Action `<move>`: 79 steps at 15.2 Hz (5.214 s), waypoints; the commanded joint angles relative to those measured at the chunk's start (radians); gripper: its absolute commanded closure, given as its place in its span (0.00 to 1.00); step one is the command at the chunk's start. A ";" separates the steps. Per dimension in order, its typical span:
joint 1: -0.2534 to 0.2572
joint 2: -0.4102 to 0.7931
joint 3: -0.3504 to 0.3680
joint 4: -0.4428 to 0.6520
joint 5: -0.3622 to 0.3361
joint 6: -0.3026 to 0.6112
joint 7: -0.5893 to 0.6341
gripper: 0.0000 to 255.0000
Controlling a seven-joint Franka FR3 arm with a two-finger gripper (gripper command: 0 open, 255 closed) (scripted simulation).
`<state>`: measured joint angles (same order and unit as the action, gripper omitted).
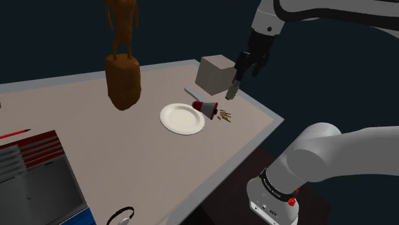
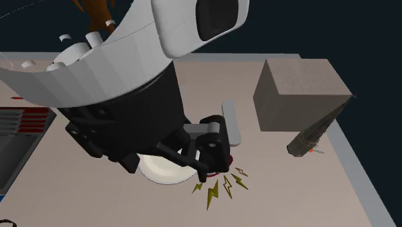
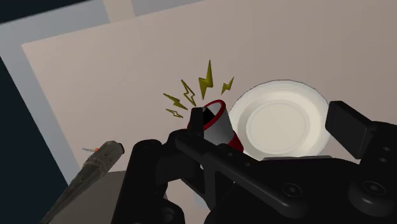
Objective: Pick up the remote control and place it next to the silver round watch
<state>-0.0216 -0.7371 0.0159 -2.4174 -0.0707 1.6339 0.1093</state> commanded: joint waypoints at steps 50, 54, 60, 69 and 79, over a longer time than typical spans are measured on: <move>-0.127 1.391 -0.130 0.683 0.140 0.745 -0.395 0.00; -0.127 1.391 -0.130 0.682 0.140 0.745 -0.395 1.00; -0.127 1.391 -0.130 0.682 0.140 0.745 -0.395 1.00; -0.123 1.336 -0.135 0.681 0.133 0.691 -0.392 1.00; -0.117 1.254 -0.142 0.697 0.122 0.594 -0.387 1.00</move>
<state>-0.1393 0.5271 -0.1253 -1.7207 0.0529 2.2379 -0.2781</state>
